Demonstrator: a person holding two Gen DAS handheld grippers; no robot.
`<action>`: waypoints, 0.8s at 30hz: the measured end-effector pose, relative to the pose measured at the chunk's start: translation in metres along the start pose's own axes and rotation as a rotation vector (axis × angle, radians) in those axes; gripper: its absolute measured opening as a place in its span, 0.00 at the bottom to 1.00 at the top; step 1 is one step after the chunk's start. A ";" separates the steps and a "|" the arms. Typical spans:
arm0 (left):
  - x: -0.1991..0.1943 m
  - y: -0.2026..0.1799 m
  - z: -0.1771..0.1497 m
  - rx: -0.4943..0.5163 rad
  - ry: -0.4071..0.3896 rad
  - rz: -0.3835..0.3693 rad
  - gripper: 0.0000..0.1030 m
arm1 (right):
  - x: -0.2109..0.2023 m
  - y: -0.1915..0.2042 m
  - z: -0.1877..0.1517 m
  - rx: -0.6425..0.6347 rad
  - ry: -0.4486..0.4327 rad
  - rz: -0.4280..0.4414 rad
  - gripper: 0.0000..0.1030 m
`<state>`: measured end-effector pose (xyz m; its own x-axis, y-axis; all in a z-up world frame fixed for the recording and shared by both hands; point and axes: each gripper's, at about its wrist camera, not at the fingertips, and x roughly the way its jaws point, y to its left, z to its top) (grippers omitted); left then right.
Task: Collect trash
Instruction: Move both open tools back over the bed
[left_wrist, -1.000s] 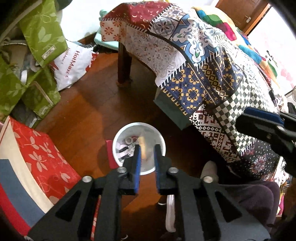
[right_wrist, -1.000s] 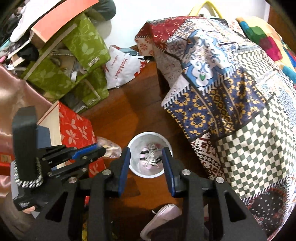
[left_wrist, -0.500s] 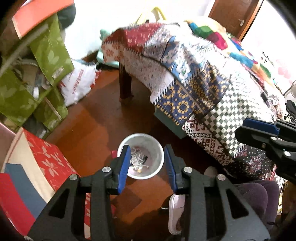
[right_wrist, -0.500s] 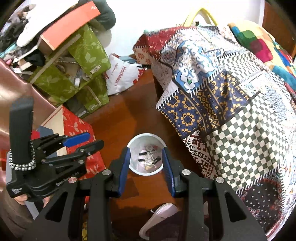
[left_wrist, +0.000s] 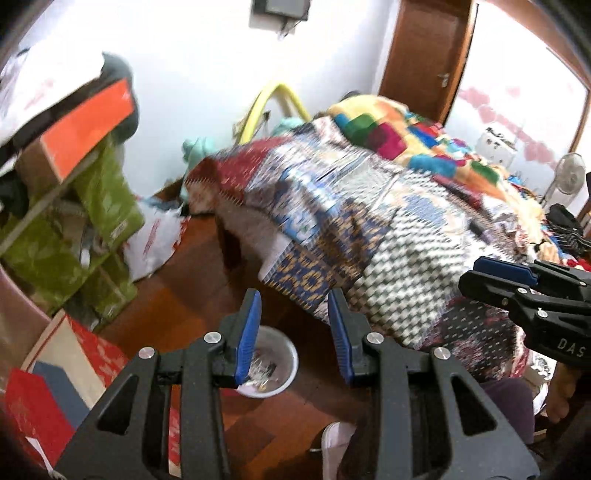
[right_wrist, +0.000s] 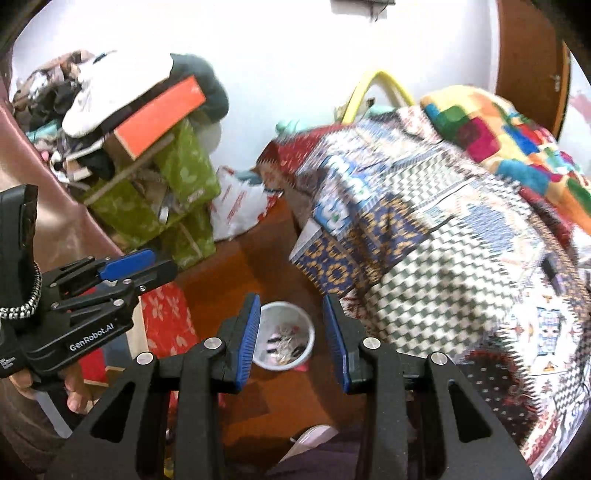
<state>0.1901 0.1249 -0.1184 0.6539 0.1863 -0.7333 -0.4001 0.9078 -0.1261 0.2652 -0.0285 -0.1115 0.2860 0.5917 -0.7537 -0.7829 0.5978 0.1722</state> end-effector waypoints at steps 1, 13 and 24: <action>-0.004 -0.010 0.005 0.014 -0.016 -0.009 0.35 | -0.009 -0.004 -0.001 0.005 -0.021 -0.013 0.31; -0.005 -0.118 0.046 0.126 -0.081 -0.152 0.37 | -0.090 -0.087 -0.016 0.098 -0.192 -0.193 0.31; 0.042 -0.218 0.068 0.248 -0.036 -0.259 0.37 | -0.117 -0.196 -0.046 0.264 -0.195 -0.366 0.31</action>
<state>0.3488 -0.0399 -0.0766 0.7372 -0.0530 -0.6736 -0.0525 0.9894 -0.1354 0.3591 -0.2400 -0.0862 0.6337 0.3924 -0.6667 -0.4520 0.8872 0.0926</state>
